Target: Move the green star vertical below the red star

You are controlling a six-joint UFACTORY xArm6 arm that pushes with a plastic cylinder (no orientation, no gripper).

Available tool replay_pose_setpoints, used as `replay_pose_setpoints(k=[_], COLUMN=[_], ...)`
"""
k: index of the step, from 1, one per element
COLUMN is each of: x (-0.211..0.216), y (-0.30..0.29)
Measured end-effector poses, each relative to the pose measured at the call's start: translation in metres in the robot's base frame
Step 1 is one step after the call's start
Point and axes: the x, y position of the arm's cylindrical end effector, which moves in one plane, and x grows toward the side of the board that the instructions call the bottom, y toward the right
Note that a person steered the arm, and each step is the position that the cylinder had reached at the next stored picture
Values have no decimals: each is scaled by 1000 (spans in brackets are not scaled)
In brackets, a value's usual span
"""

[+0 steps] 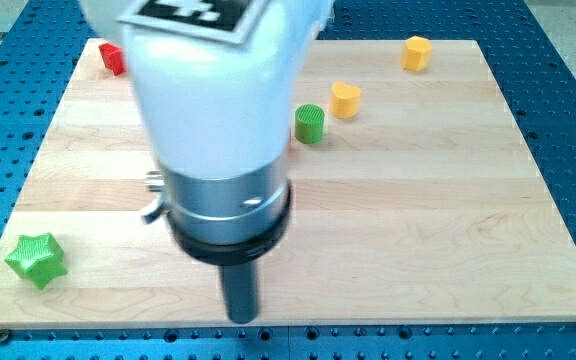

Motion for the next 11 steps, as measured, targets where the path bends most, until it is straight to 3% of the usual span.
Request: replay_pose_setpoints(k=[3,4,6,8,9,11], x=[-11,-17,-140,-82,-127,-157], y=[-192,-208,-180,-144,-121,-147])
